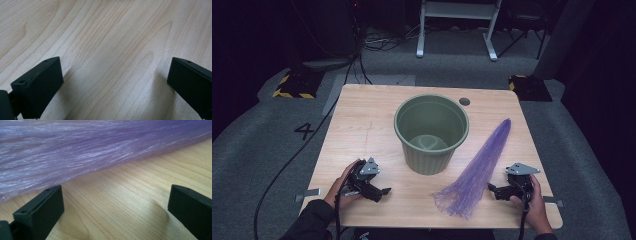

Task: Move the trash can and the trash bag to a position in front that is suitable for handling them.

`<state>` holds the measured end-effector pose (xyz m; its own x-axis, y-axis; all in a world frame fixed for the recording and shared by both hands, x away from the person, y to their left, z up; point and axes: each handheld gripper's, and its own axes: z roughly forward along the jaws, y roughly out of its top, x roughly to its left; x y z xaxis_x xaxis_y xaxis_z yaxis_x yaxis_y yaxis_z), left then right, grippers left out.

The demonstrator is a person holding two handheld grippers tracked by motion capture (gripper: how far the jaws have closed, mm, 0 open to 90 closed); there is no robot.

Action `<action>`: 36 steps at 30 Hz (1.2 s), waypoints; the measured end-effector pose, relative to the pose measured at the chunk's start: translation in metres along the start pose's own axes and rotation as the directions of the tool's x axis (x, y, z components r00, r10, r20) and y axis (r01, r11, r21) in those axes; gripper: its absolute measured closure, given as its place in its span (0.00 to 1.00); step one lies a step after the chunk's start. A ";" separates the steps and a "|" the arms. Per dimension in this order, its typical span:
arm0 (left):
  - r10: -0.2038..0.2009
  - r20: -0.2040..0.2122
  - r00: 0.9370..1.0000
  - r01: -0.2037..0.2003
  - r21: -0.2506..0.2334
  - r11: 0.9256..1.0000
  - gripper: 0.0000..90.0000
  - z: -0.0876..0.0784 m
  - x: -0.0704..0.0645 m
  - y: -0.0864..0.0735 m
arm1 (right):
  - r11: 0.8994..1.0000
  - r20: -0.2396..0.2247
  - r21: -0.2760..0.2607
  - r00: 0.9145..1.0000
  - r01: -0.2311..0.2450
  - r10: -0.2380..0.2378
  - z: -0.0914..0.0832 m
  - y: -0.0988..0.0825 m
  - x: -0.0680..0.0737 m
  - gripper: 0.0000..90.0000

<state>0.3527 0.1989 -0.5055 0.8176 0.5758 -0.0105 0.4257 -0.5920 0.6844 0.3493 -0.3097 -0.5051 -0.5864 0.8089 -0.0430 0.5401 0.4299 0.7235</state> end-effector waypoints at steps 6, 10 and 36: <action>-0.010 -0.009 1.000 0.010 0.000 1.000 0.00 -0.004 0.000 -0.004 | 0.999 -0.015 0.016 0.999 -0.037 0.037 0.003 0.002 -0.004 0.00; 0.003 -0.004 1.000 -0.003 -0.003 1.000 0.00 -0.007 0.000 -0.008 | 0.999 -0.017 0.015 0.999 -0.035 0.035 0.003 0.002 -0.005 0.00; 0.011 0.011 1.000 -0.011 0.000 1.000 0.00 -0.007 0.002 -0.008 | 0.987 -0.102 -0.159 0.994 0.012 -0.029 0.003 0.048 0.011 0.43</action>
<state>0.3483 0.2087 -0.5056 0.8266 0.5627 -0.0107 0.4164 -0.5987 0.6843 0.3706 -0.2790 -0.4734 -0.6604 0.7509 0.0070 0.4301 0.3706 0.8232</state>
